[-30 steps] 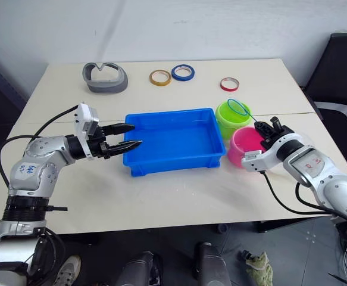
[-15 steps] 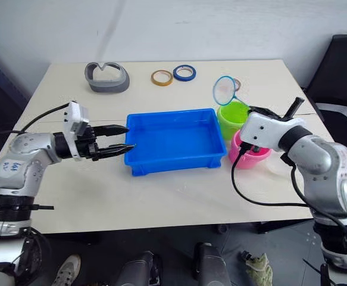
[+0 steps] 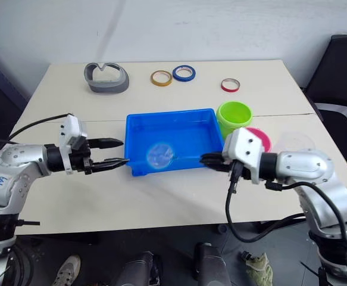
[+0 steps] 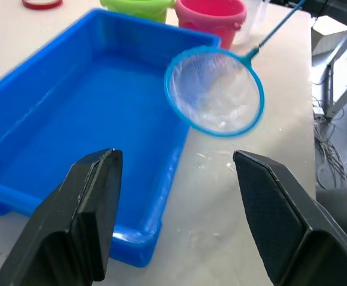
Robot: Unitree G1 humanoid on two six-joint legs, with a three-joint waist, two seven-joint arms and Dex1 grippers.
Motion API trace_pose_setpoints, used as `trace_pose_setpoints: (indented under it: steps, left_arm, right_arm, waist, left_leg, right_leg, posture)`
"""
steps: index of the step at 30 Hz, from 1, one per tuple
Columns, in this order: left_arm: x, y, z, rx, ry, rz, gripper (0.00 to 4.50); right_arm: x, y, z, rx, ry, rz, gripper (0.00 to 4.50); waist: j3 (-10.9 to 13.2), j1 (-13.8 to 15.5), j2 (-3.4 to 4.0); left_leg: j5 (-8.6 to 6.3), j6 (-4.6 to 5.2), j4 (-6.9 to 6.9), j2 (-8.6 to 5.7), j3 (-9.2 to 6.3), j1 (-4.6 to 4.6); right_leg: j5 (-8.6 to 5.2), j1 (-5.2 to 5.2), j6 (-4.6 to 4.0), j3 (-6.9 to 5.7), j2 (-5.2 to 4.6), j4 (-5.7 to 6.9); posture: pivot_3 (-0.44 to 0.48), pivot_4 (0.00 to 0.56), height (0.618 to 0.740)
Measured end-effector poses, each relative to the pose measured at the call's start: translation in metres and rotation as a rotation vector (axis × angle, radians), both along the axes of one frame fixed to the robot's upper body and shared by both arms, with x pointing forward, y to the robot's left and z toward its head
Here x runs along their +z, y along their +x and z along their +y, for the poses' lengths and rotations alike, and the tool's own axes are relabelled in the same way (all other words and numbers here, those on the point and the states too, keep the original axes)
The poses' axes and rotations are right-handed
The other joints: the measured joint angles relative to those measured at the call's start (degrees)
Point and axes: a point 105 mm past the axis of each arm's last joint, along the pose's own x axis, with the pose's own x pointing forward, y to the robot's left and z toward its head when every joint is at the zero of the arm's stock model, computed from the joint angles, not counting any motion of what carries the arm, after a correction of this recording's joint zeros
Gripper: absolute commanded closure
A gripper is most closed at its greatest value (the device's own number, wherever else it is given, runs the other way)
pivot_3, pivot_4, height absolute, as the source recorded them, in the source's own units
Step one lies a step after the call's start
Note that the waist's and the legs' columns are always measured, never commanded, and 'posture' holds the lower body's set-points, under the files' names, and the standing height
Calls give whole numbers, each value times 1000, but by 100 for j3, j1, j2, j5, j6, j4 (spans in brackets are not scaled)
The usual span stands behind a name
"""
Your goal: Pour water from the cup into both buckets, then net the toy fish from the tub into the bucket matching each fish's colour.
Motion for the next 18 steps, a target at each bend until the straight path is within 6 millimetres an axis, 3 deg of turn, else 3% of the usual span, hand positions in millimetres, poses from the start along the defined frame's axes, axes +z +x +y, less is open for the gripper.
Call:
trace_pose_setpoints:
  steps: [5, 12, 18]
  left_arm:
    - [-4, -13, 1, -23, 36, 39, 1216]
    - [-15, -27, -16, -105, 40, 92, 1216]
    - [-34, -33, -24, -126, 58, 120, 1216]
  right_arm:
    - [-19, -4, 14, 73, 6, 68, 4500]
    - [-51, 0, 41, 150, 46, 149, 4500]
    - [-75, 12, 44, 123, 37, 171, 4500]
  waist:
    - [0, 28, 0]
    - [0, 91, 0]
    - [0, 99, 0]
  left_leg:
    - [0, -1, 0, -1, 2, 2]
    - [-1, -2, 3, -3, 3, 2]
    - [-1, -2, 4, -4, 2, 1]
  right_leg:
    - [0, 0, 0, 0, -2, -1]
    - [0, 0, -1, 0, -3, 3]
    - [0, 0, -1, -2, -2, 3]
  posture:
    - [0, 150, 713]
    - [0, 150, 713]
    - [0, 150, 713]
